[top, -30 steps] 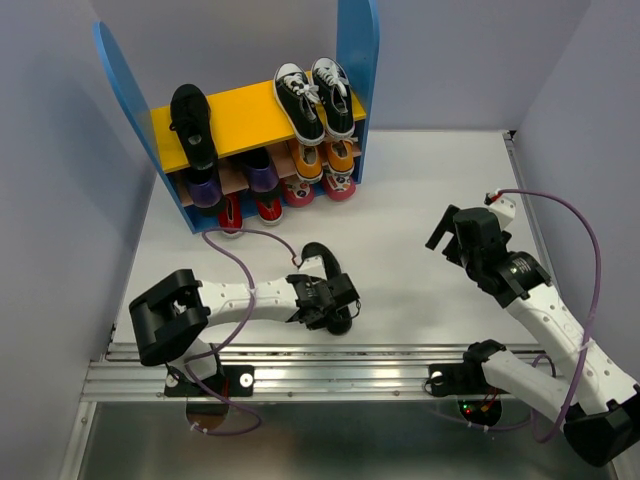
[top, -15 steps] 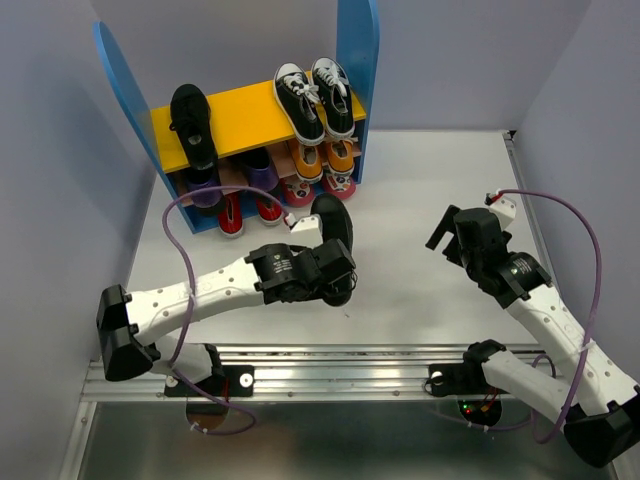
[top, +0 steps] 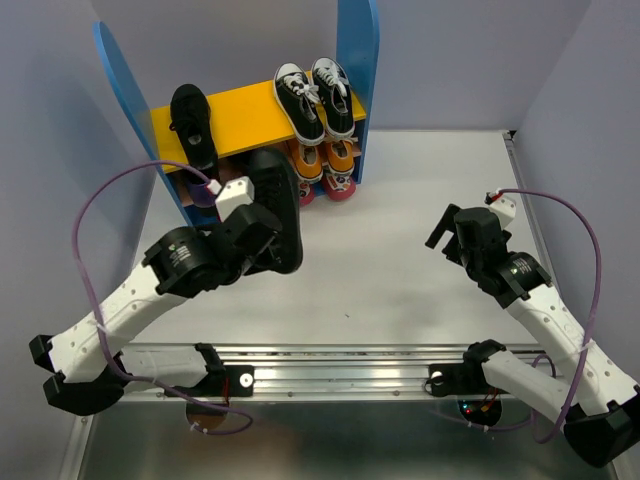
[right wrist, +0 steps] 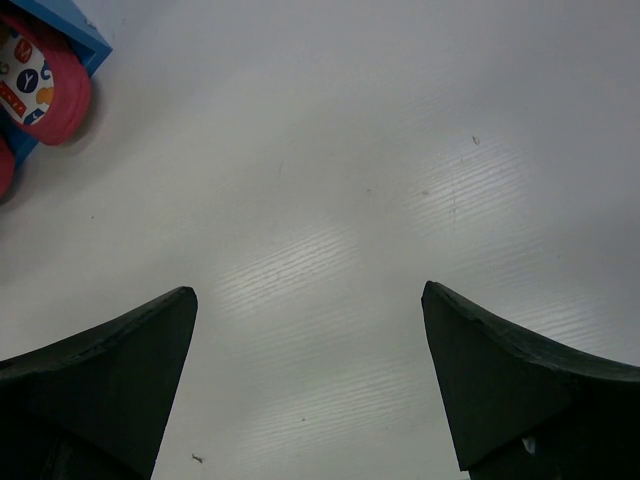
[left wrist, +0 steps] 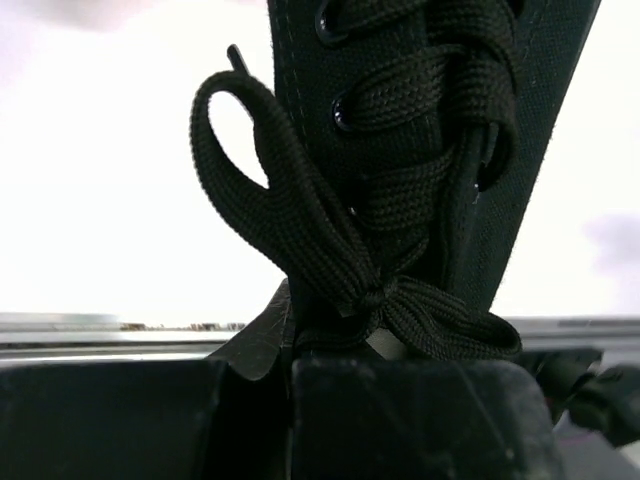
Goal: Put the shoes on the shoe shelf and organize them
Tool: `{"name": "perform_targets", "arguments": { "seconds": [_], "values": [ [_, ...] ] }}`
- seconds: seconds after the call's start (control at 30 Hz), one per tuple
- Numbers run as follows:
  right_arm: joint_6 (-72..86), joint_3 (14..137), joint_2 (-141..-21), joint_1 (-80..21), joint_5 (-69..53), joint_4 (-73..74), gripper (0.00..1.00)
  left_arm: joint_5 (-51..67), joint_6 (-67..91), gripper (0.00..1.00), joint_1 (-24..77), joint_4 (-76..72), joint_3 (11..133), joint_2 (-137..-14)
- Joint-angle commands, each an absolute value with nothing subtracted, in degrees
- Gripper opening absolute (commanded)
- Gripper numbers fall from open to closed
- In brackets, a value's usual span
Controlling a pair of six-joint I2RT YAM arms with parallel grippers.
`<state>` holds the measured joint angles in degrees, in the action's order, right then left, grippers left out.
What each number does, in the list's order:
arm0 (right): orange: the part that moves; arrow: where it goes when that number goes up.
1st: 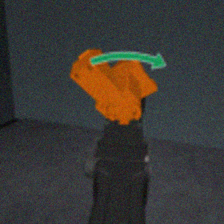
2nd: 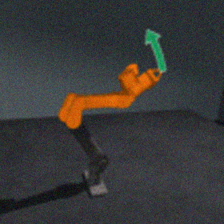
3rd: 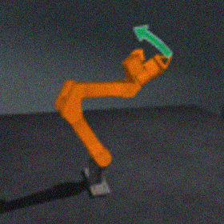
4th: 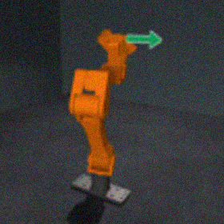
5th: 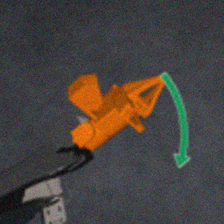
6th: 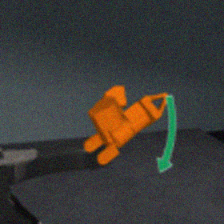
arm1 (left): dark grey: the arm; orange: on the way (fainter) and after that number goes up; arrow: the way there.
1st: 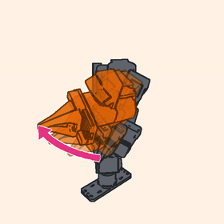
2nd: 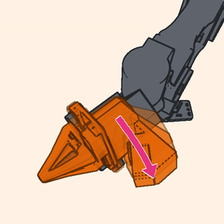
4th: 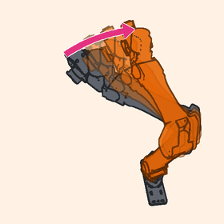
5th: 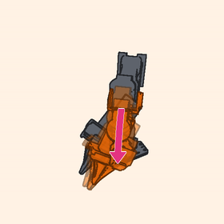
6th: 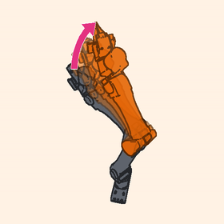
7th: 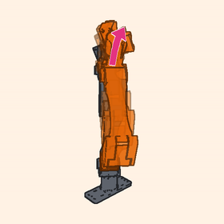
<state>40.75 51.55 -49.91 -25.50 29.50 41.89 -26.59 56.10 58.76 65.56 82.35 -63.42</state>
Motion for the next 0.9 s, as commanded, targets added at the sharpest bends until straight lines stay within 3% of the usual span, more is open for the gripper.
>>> {"name": "perform_targets", "arguments": {
  "seconds": [0.0,0.5,0.87],
  "values": [
    [40.7,51.2,-49.7,-25.5,29.1,39.1,1.00,-32.1,49.7,0.00,52.6,63.9,88.7,-61.1],
    [40.6,52.2,-48.7,-25.5,29.3,40.1,1.00,-27.1,26.2,0.00,30.2,54.3,118.6,-83.0],
    [40.4,52.7,-48.2,-25.5,29.3,40.7,1.00,-19.7,21.9,0.00,19.5,52.7,129.0,-95.3]
  ]
}}
